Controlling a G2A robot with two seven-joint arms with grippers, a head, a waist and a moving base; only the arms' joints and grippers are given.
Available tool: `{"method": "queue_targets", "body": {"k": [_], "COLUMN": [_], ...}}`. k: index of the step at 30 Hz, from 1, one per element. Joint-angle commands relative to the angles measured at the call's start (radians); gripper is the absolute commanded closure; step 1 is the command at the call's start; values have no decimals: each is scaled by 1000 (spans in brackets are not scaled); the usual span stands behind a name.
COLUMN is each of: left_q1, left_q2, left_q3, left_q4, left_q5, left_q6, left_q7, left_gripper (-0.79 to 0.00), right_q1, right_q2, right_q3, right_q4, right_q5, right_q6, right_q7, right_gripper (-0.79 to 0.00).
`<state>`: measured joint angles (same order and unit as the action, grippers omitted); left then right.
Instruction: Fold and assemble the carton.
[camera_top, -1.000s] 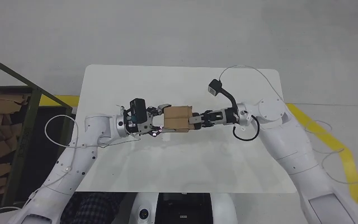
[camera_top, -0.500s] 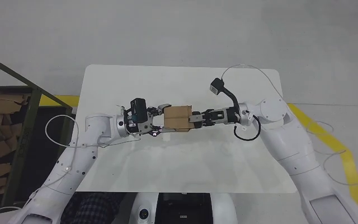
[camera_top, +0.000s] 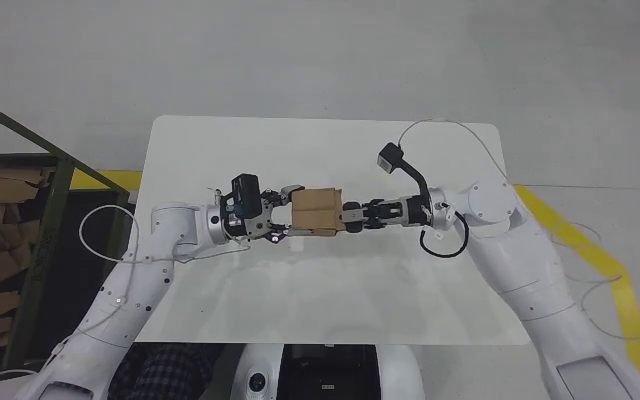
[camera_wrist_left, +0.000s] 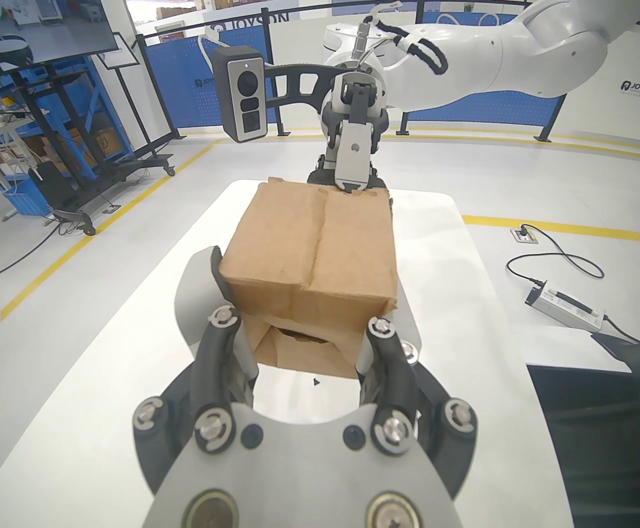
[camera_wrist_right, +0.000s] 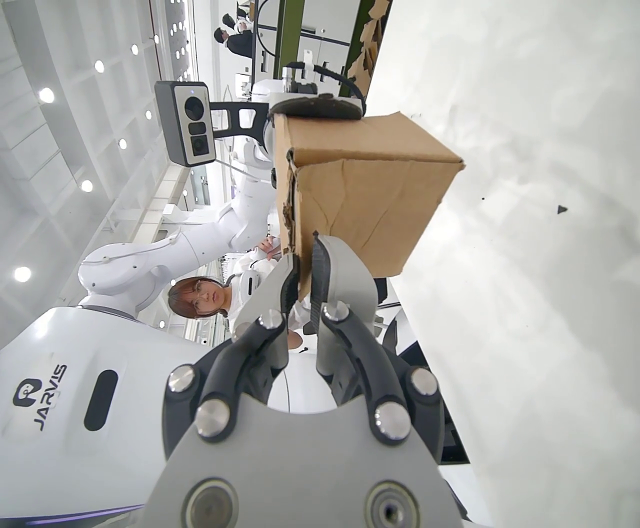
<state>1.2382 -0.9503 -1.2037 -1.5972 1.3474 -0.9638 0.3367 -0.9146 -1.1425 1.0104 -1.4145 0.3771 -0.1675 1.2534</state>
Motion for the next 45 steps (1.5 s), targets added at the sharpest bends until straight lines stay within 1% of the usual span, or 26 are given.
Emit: {"method": "queue_targets", "body": {"k": [1, 15, 16, 18, 20, 23, 25, 28, 33, 41, 45], "left_q1": [0, -3, -4, -4, -5, -4, -3, -2, -1, -2, -5], "left_q2": [0, -3, -3, -3, -3, -3, -3, -3, -4, -5, -6], "left_q3": [-1, 6, 6, 6, 6, 4, 2, 0, 1, 3, 7], "left_q4": [0, -1, -1, 0, 5, 11, 12, 11, 8, 5, 19], "left_q5": [2, -2, -3, -3, -5, -7, -7, -7, -6, -8, -6], "left_q6": [1, -1, 0, 0, 0, -1, -3, -2, -2, -2, -1], "left_q7": [-1, -7, -8, -9, -10, -9, -9, -8, -7, -6, -6], "left_gripper": [-212, -212, -212, -212, -212, -209, -209, -209, -206, -203, -200], "right_q1": [5, 31, 31, 28, 23, 8, -3, -15, -16, 12, 16], "right_q2": [-1, -9, -9, -8, -5, 1, 6, 10, 8, -8, -8], "right_q3": [-4, -32, -32, -27, -16, 5, 20, 27, 13, -42, -32], "right_q4": [0, 6, 9, 12, 12, 5, -8, -25, -31, -7, 15], "right_q5": [-2, -1, 0, 6, 10, 13, 9, 9, 9, 29, 34], "right_q6": [3, 5, 3, -2, -7, -10, -8, -3, 0, -12, -23], "right_q7": [-4, -23, -22, -23, -21, -20, -17, -16, -19, -23, -29], "right_gripper": [0, 0, -37, -145, -169, -145, -102, -6, 0, 0, 0]}}
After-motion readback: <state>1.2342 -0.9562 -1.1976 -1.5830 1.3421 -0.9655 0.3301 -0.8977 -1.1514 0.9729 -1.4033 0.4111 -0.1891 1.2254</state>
